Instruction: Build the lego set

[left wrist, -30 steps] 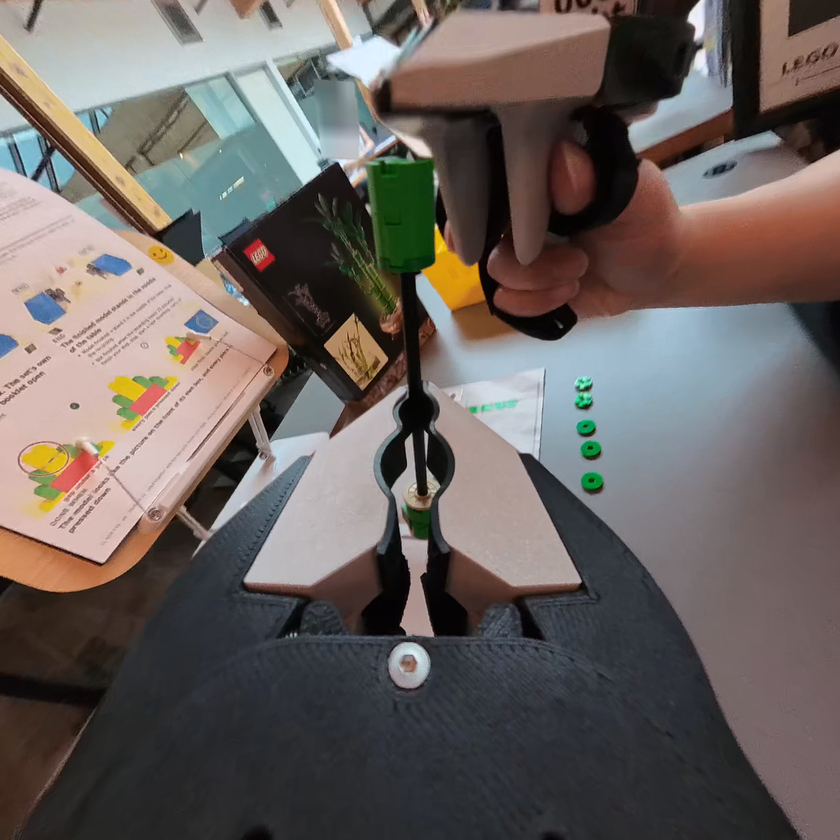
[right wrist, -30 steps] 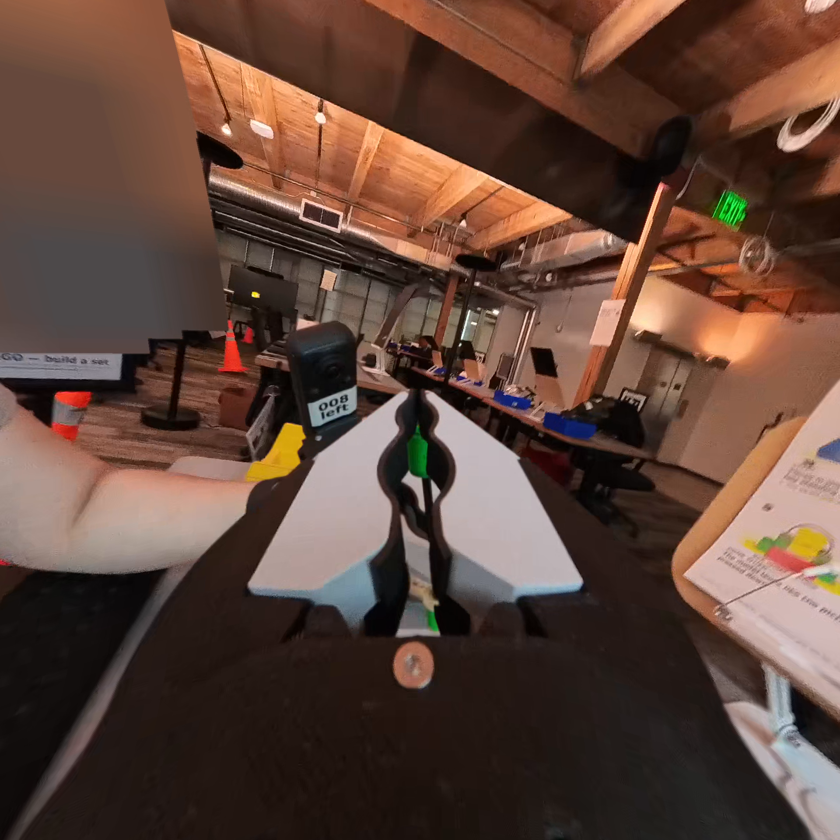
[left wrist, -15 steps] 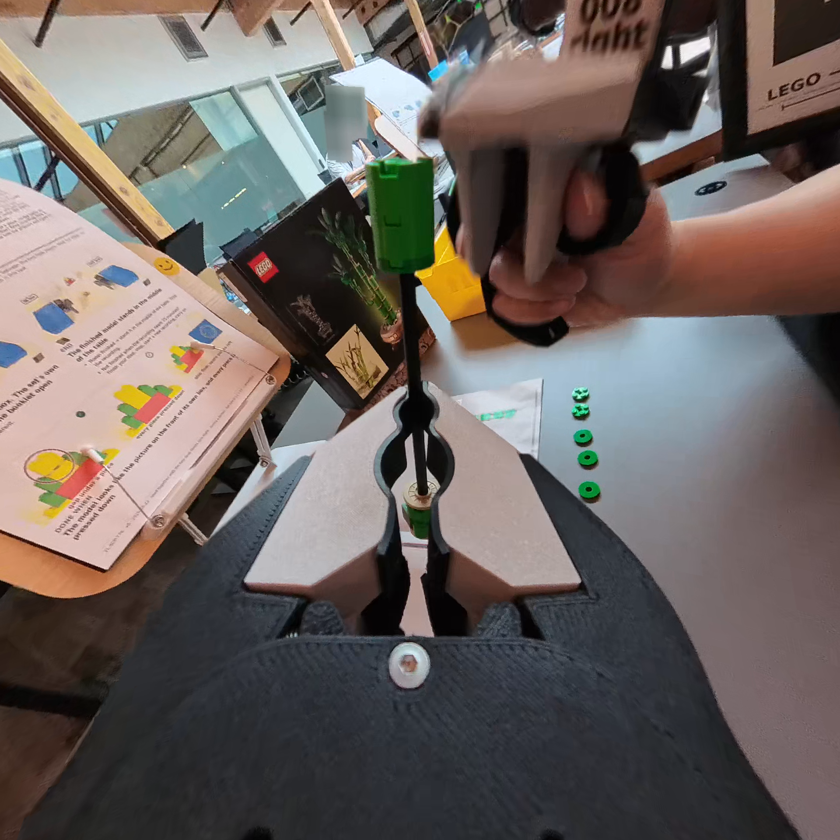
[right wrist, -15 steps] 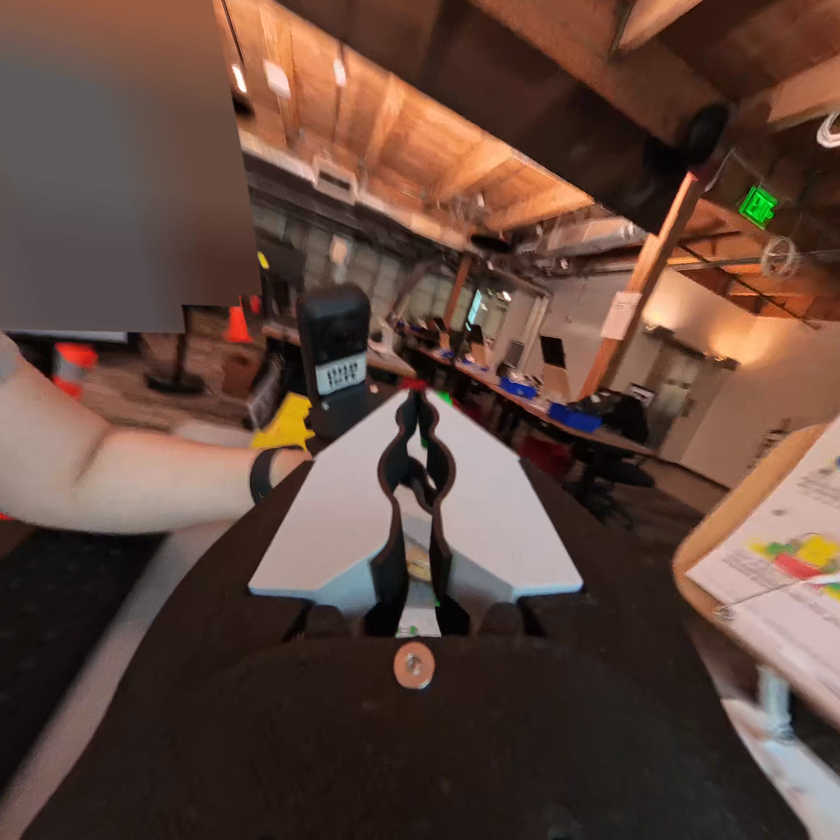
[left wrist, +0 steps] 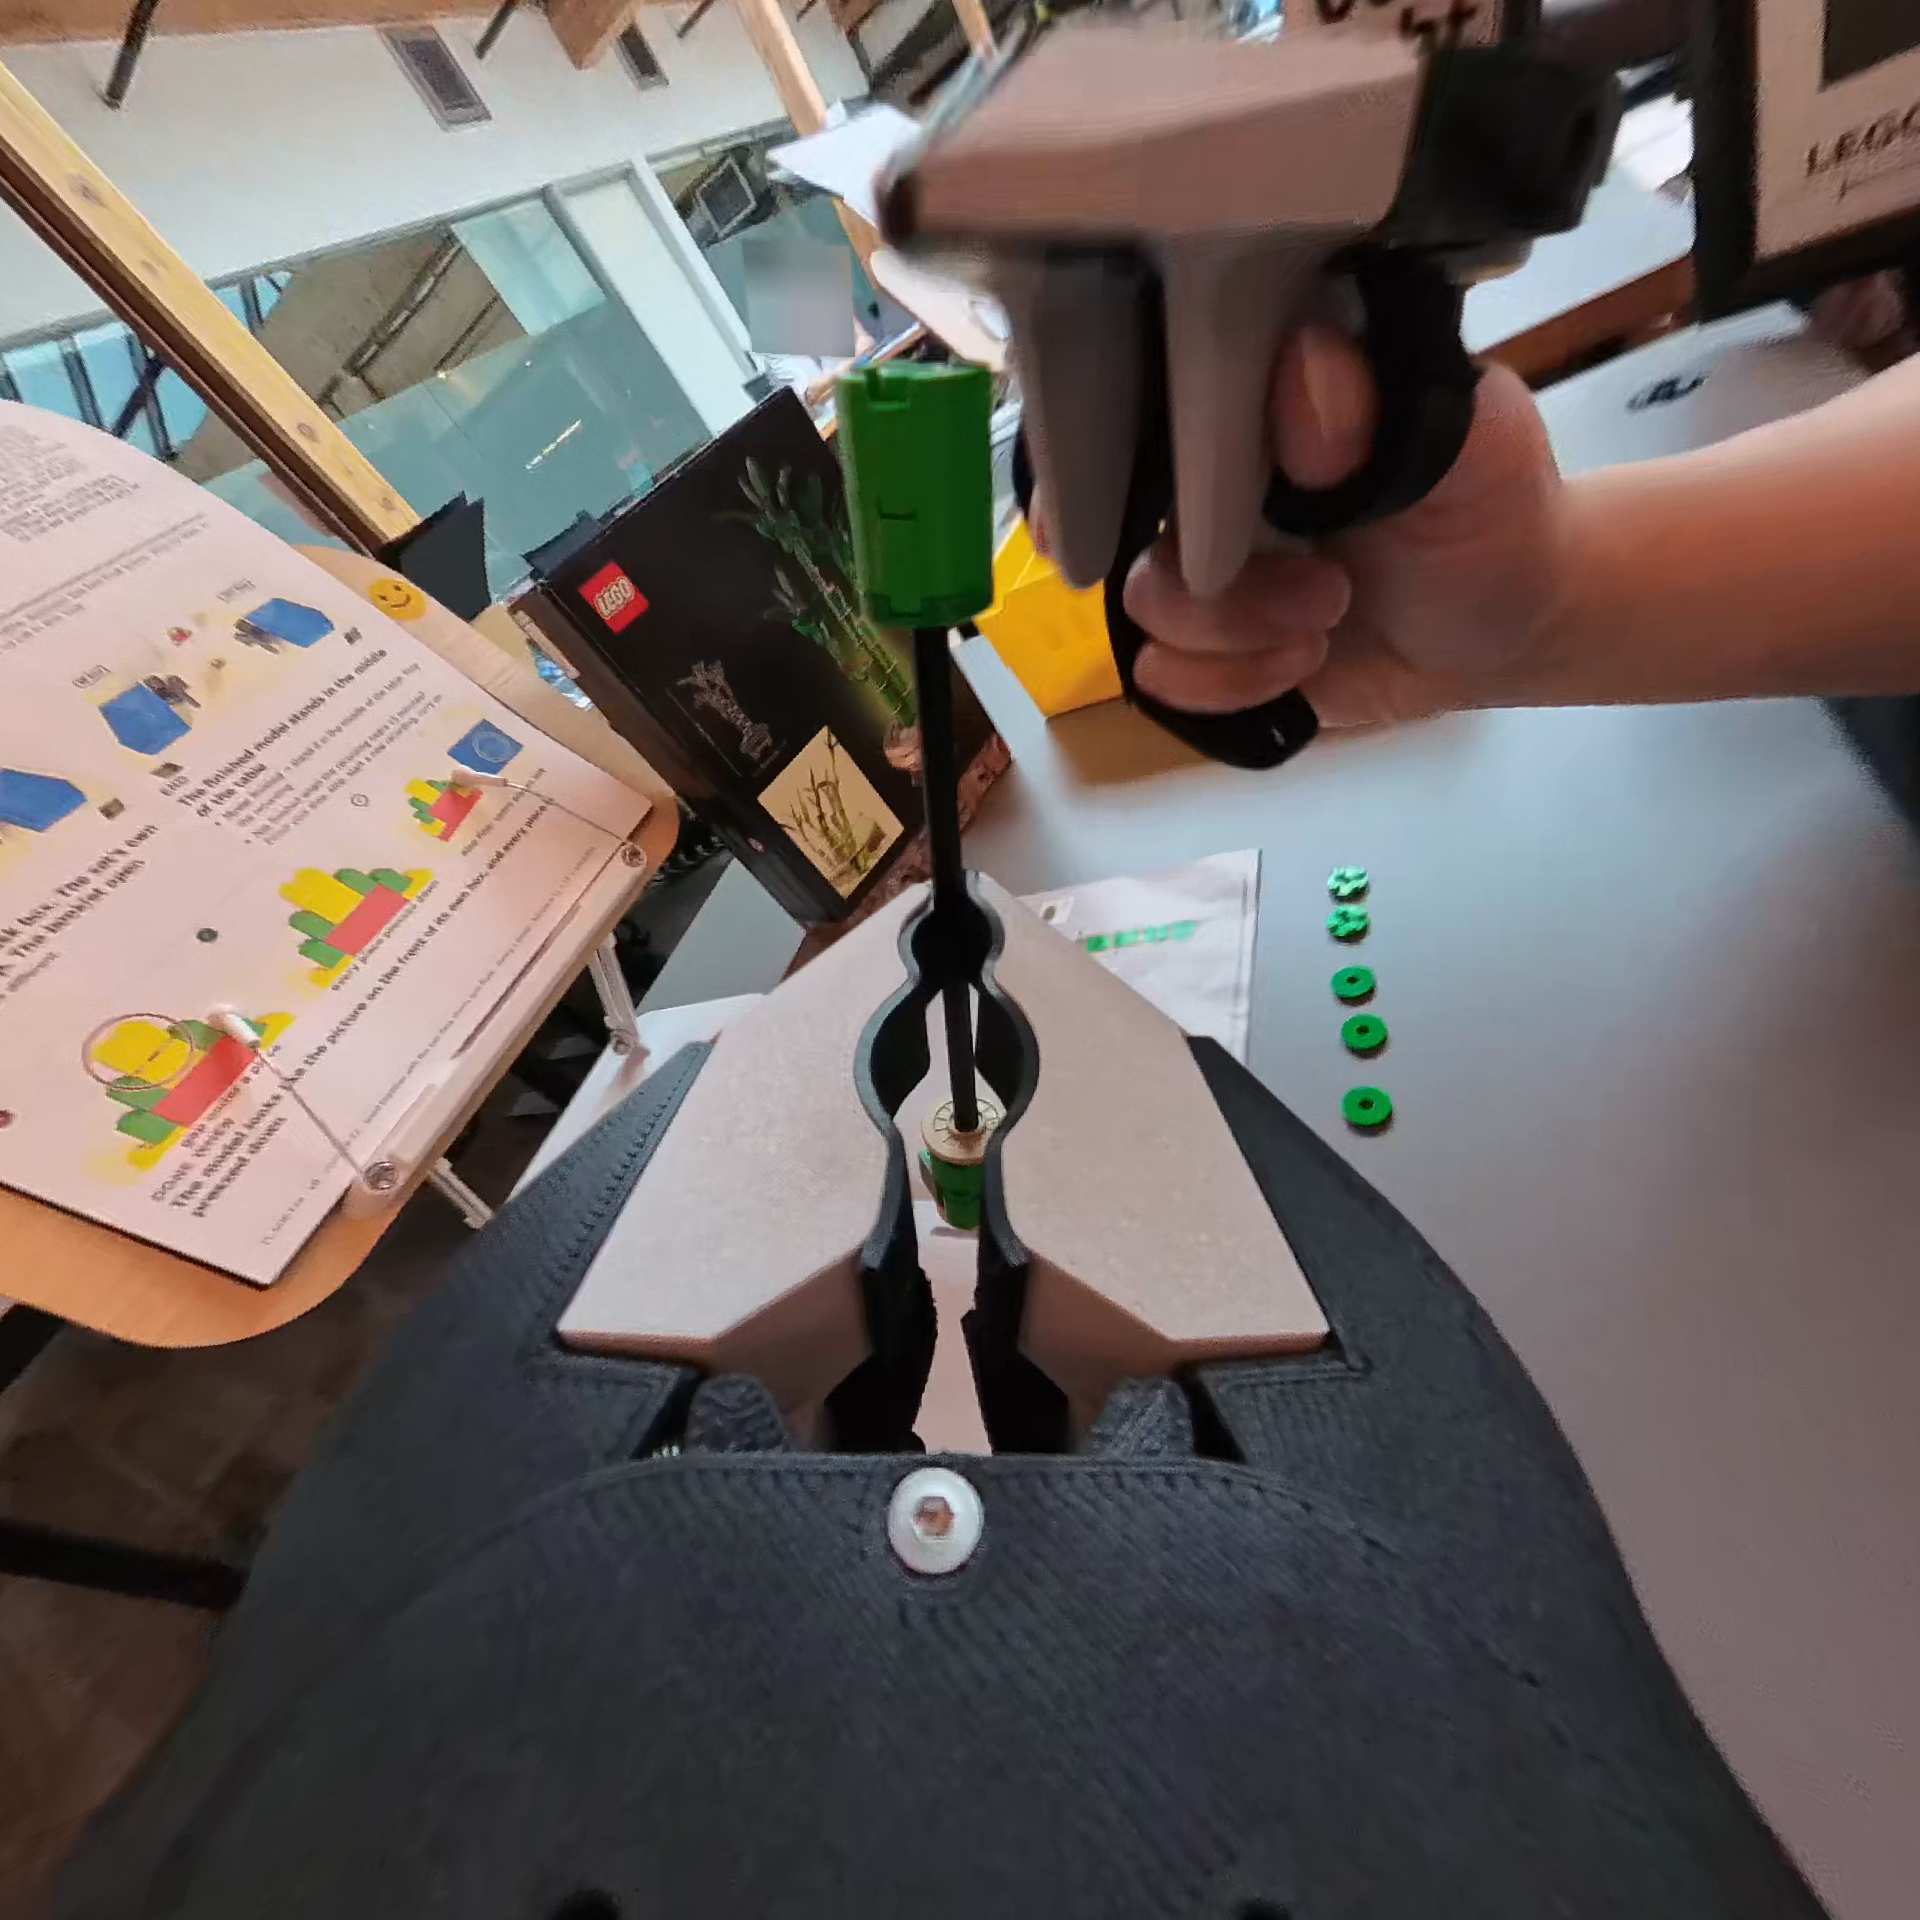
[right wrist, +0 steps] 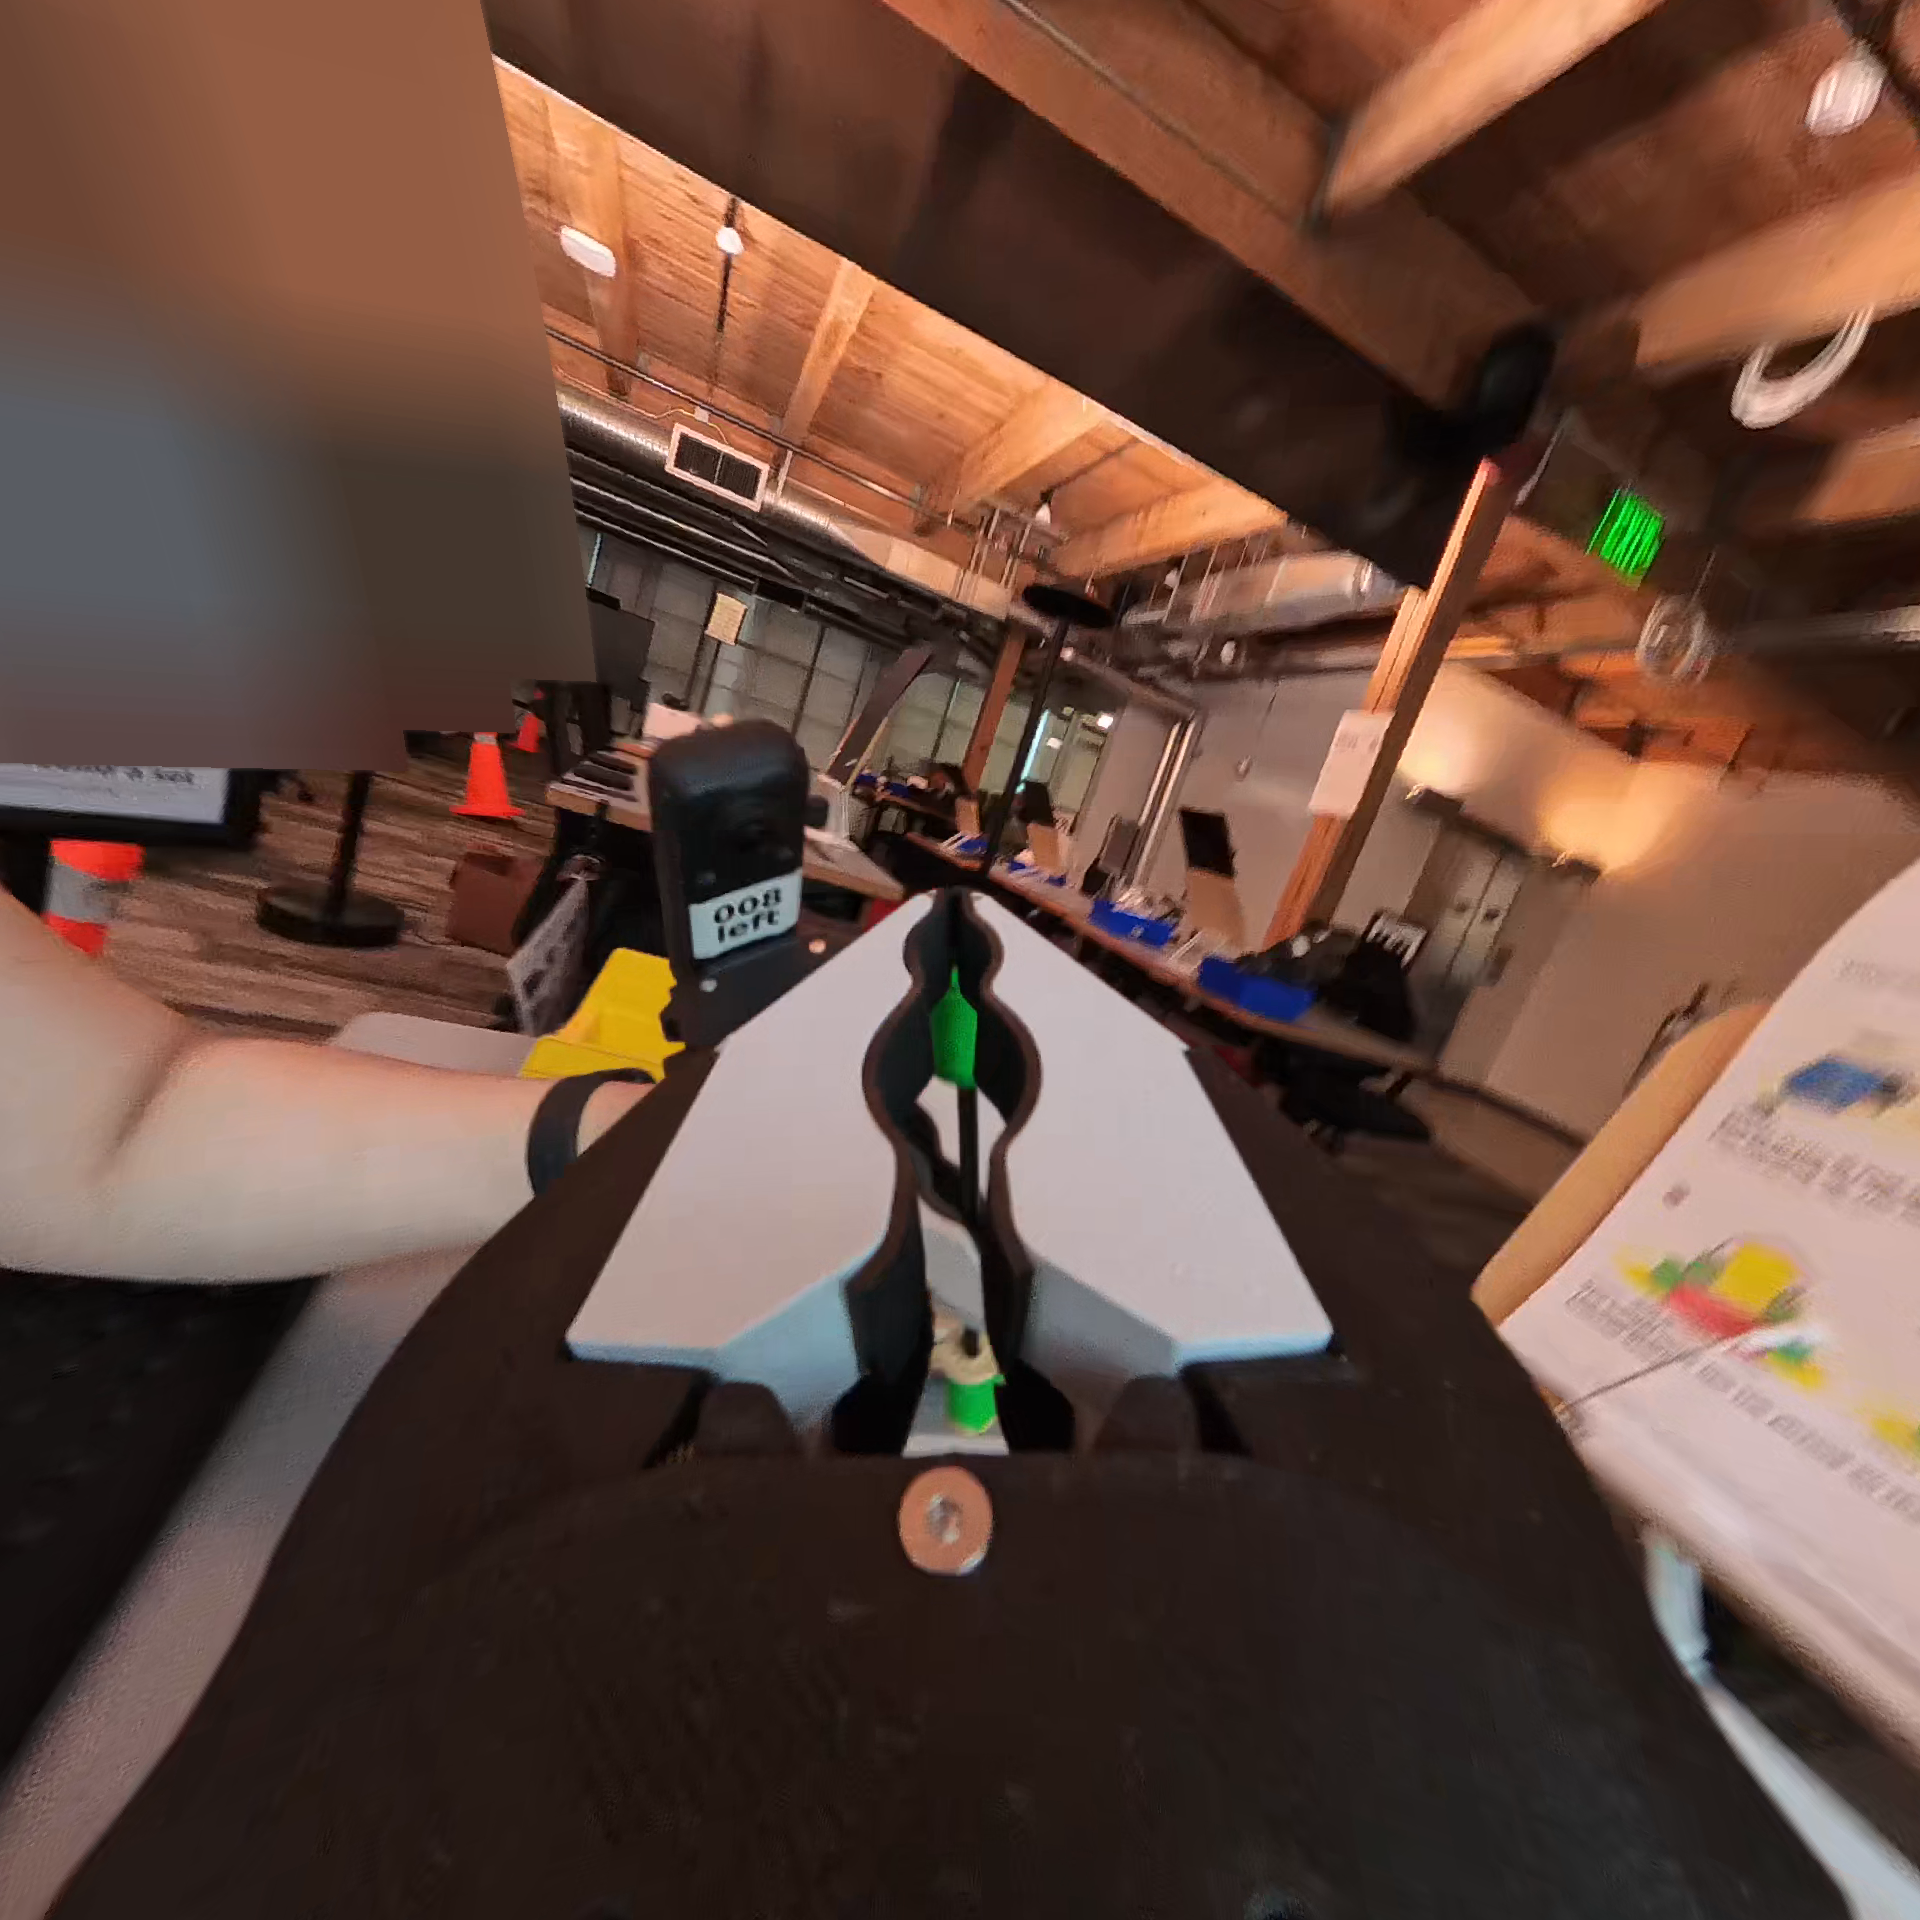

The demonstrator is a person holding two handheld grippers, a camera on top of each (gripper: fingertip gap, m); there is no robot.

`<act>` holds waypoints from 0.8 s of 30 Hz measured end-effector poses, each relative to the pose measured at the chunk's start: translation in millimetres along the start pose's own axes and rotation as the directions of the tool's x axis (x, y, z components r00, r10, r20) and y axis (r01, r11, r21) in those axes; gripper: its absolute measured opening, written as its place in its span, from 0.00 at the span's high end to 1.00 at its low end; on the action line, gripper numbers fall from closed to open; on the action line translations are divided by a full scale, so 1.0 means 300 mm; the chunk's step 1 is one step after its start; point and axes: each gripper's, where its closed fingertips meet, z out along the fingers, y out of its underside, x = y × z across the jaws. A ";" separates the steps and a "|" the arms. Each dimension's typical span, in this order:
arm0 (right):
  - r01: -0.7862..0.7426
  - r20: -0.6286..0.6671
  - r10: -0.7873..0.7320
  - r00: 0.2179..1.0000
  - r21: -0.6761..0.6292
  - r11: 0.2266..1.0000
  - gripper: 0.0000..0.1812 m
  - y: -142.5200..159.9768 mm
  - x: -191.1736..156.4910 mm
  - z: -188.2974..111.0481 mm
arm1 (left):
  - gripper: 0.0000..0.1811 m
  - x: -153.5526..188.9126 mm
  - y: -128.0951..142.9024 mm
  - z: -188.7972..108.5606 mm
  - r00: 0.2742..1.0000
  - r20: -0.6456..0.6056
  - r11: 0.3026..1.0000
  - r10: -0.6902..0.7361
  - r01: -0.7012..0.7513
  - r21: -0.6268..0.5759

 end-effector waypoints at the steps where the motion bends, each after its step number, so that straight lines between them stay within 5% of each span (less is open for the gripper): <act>1: 0.042 -0.002 -0.042 0.999 0.004 0.999 1.00 -0.017 -0.009 -0.003 | 1.00 -0.001 -0.003 0.000 1.000 -0.003 1.000 -0.005 0.005 -0.002; 3: -0.028 0.020 0.029 0.999 -0.076 0.997 1.00 0.067 -0.007 0.008 | 1.00 -0.003 0.003 -0.001 1.000 0.005 1.000 0.015 -0.015 -0.021; 7: 0.058 0.007 -0.058 0.998 -0.009 0.998 1.00 -0.021 -0.022 0.004 | 1.00 0.004 0.006 0.006 1.000 -0.006 1.000 0.004 -0.004 -0.015; 9: -0.015 0.025 0.017 1.000 -0.094 0.995 1.00 0.075 -0.015 0.010 | 1.00 0.002 0.006 0.004 1.000 0.001 1.000 0.013 -0.013 -0.023; 11: -0.059 0.027 0.060 0.998 -0.040 0.997 1.00 0.045 -0.011 0.013 | 1.00 0.003 0.018 0.006 1.000 0.003 0.999 0.019 -0.019 -0.031; 13: 0.062 0.023 -0.061 0.998 -0.021 0.998 1.00 -0.009 -0.030 0.006 | 1.00 0.002 0.004 0.003 1.000 -0.004 1.000 -0.001 0.001 -0.010; 16: -0.094 0.030 0.096 0.995 -0.068 0.993 1.00 0.072 -0.007 0.009 | 1.00 -0.006 0.020 0.002 1.000 0.010 0.999 0.020 -0.019 -0.047; 19: 0.076 0.006 -0.075 0.997 -0.028 0.997 1.00 -0.010 -0.018 0.005 | 1.00 0.002 0.006 0.004 1.000 -0.005 1.000 -0.002 0.002 -0.015; 21: -0.014 0.021 0.016 1.000 -0.102 0.995 1.00 0.073 -0.008 0.010 | 1.00 0.001 0.009 0.005 1.000 0.002 0.999 0.017 -0.017 -0.029; 24: -0.014 0.034 0.016 0.999 -0.045 0.999 1.00 0.026 -0.019 0.014 | 1.00 0.010 0.018 0.012 1.000 -0.003 0.999 0.022 -0.022 -0.032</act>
